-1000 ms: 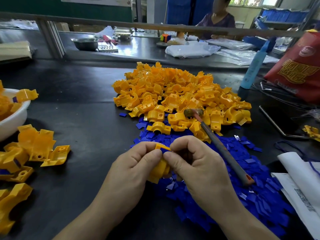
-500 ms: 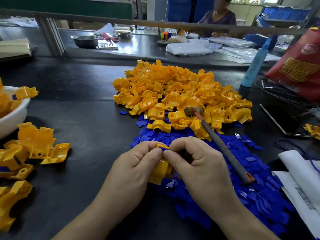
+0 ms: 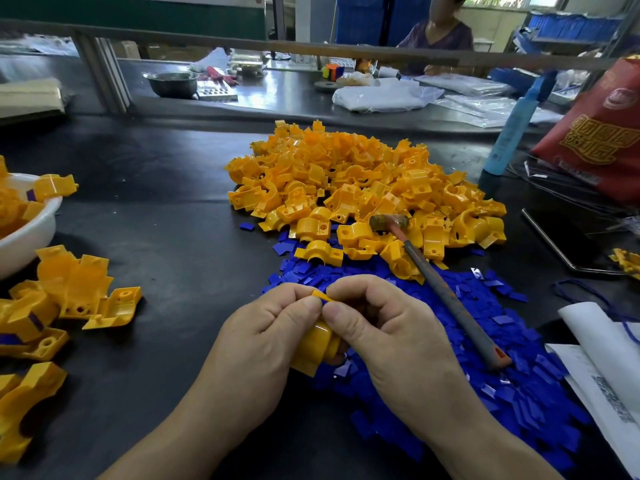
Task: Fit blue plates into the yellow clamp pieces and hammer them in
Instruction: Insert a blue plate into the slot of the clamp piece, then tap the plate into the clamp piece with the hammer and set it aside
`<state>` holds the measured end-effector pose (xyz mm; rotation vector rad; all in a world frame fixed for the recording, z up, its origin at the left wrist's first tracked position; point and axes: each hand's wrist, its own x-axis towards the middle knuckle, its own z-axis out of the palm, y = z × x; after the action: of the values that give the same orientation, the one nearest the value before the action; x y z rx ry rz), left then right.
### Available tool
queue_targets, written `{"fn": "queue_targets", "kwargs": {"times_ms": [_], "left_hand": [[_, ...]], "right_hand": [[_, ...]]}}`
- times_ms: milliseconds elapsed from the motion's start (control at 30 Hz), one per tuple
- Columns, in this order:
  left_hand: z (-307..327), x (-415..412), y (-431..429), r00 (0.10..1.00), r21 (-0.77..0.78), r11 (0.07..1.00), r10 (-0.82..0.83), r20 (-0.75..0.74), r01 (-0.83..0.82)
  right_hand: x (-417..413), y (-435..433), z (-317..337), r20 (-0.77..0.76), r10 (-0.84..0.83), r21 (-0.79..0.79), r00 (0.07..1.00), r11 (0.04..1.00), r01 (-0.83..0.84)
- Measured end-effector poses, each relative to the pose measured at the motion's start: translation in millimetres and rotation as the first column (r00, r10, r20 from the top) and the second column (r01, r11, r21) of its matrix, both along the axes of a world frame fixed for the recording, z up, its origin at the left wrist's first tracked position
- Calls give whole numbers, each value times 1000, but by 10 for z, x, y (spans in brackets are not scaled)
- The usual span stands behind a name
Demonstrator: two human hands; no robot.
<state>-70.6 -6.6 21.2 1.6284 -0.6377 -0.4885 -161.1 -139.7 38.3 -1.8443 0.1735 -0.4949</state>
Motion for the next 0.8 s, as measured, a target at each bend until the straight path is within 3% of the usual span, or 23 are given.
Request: {"fn": "queue_targets", "kwargs": {"times_ms": [67,133,233,300,333,367,433,700,800], "left_hand": [[41,7,6,1000,8,1000,5,16,-5],[61,97,30,994,17,995,102,39,-103],[25,352,135,939,120,934,320,128,-335],[-26,506,209,895,217,876,386,222,-432],[-54,565,232,876,281,840,387,289,-464],[-72,605,249,855,343,799,373,361,-494],[-88,647,270,816,409,732,351,459,-545],[-110,660,271,787,467,697,231,572,-544],[-117,704,296,797,535,643,209,567,-548]], "right_hand": [[-1,-21,25,-32,-9,-66,999,998,7],[-16,-143,36,2,-164,-354,986,922,154],[-79,-498,72,160,-467,-697,869,571,435],[-122,-730,68,16,-649,-825,761,421,377],[-134,-814,41,-109,-715,-872,691,402,279],[-137,-864,8,-213,-743,-893,634,411,182],[-132,-895,-55,-306,-727,-890,615,448,88],[-116,-900,-72,-280,-696,-871,661,474,131],[-129,-863,-30,-267,-628,-787,731,580,211]]}}
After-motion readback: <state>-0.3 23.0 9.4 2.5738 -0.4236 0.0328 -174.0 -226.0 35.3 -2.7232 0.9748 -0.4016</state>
